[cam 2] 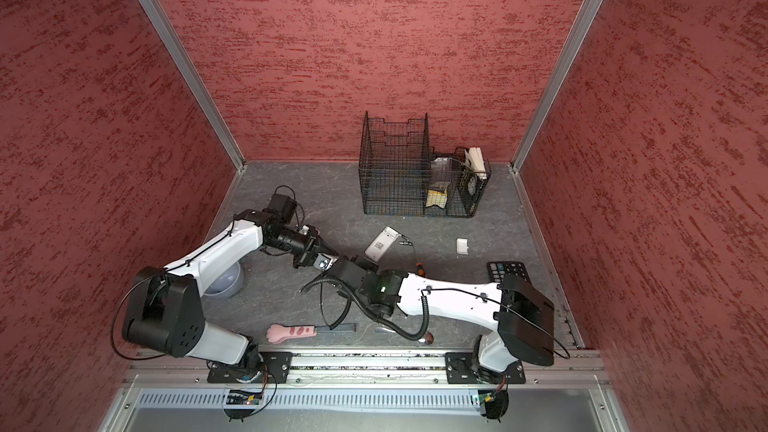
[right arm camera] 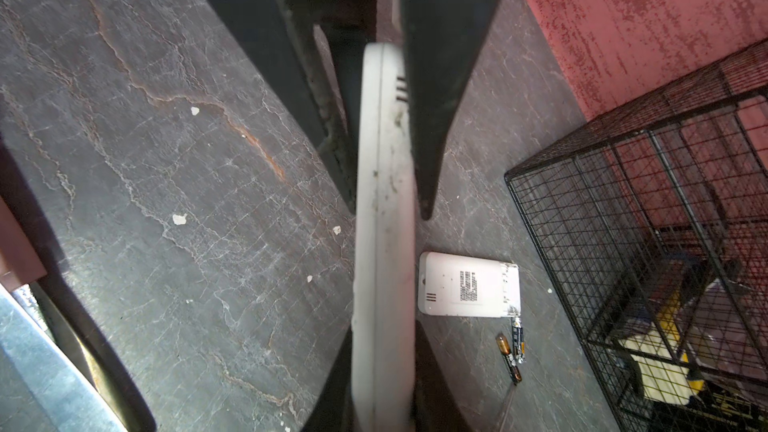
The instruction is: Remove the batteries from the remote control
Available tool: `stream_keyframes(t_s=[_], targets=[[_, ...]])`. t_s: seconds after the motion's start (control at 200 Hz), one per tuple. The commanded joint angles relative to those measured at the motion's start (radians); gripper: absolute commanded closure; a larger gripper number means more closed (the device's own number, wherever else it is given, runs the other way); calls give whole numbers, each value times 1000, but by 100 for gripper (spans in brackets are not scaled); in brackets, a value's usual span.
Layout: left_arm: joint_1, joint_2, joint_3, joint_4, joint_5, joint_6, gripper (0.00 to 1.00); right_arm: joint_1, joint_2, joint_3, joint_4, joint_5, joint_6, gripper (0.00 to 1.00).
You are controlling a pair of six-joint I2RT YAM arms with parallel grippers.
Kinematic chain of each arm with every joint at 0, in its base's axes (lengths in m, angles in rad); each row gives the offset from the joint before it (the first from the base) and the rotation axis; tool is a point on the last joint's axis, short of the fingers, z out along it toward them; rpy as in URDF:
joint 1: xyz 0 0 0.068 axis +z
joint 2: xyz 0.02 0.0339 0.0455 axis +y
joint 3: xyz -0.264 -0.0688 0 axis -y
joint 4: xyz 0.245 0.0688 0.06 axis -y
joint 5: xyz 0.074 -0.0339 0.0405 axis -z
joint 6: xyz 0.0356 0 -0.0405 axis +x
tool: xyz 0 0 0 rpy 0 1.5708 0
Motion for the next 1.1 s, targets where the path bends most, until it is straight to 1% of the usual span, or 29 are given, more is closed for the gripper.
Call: stream_keyframes(t_s=[0.0,0.1,0.17,0.26,0.456,0.476,0.526,0.621,0.681,0.792,0.867,0.947,1.027,1.092], targets=[[13,7,-13,61,-44,80,100,-1,-49,58,82,65,-5,88],[23,-7,-26,111,-24,54,100,-1,-57,52,91,76,0,80],[33,-20,-36,142,-10,36,100,-1,-63,47,97,86,1,79],[45,-27,-34,150,-6,38,100,-1,-70,42,99,99,2,73],[64,-49,-36,194,3,21,100,-1,-72,26,125,126,5,67],[66,-51,-38,201,4,20,100,-1,-99,24,128,127,6,66],[70,-55,-44,219,6,9,100,-1,-104,19,131,129,7,65],[77,-66,-61,278,9,-18,100,-1,-110,21,117,132,21,64],[78,-74,-78,337,10,-46,100,-1,-120,21,99,126,44,61],[77,-90,-114,487,-10,-88,100,-1,-162,9,58,78,130,59],[68,-109,-152,629,-36,-119,100,-1,-203,-11,40,53,225,58],[50,-142,-218,831,-69,-182,100,-5,-242,-27,32,21,336,56],[31,-168,-312,1097,-97,-272,100,-22,-259,-13,6,8,468,54],[17,-173,-385,1306,-122,-353,100,-56,-264,-2,-15,-27,572,54]])
